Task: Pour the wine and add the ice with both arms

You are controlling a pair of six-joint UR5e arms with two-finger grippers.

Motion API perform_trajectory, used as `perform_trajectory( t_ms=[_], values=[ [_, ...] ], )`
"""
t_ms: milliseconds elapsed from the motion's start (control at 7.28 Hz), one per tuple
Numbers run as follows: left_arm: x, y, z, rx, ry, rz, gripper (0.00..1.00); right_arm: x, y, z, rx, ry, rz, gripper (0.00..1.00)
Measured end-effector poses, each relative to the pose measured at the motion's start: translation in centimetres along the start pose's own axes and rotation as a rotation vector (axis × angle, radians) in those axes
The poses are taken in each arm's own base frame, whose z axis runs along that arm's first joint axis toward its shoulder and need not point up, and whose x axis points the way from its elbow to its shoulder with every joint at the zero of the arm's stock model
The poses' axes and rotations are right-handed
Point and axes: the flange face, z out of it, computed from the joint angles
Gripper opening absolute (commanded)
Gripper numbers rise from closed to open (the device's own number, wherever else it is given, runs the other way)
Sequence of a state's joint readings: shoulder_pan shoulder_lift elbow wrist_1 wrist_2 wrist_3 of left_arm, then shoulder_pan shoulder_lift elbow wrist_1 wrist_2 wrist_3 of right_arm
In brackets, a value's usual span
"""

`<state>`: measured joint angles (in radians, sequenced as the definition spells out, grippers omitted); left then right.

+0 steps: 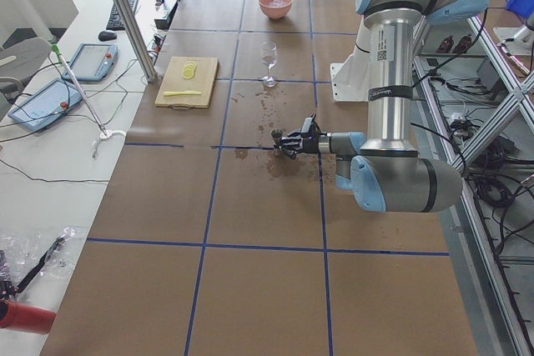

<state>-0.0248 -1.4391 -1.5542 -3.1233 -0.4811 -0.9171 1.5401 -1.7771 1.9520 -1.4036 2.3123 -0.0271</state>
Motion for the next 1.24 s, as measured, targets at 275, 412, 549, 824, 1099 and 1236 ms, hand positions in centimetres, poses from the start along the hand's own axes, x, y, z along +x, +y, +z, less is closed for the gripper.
perform_trajectory(
  t_ms=[275, 412, 549, 824, 1099, 1236],
  values=[
    [0.4, -0.6, -0.1, 0.008, 0.01, -0.007, 0.06, 0.0, -0.1, 0.0, 0.001, 0.001, 0.0, 1.0],
    [1.1, -1.5, -0.3, 0.016, 0.02, 0.016, 0.0, 0.0, -0.1, 0.0, 0.001, 0.001, -0.001, 1.0],
    [2.3, -2.6, -0.3, 0.029, 0.034, 0.049, 0.0, 0.0, -0.1, 0.0, 0.0, 0.001, 0.0, 1.0],
    [5.4, -5.3, -0.1, 0.062, 0.069, 0.076, 0.0, 0.1, -0.1, 0.1, -0.001, 0.001, 0.002, 1.0],
    [8.2, -7.1, 1.0, 0.085, 0.094, 0.097, 0.0, 0.2, 0.0, 0.0, -0.001, 0.003, 0.005, 1.0],
    [9.5, -8.0, 1.9, 0.09, 0.112, 0.088, 0.0, 0.3, 0.0, 0.0, 0.0, 0.004, 0.007, 1.0]
  ],
)
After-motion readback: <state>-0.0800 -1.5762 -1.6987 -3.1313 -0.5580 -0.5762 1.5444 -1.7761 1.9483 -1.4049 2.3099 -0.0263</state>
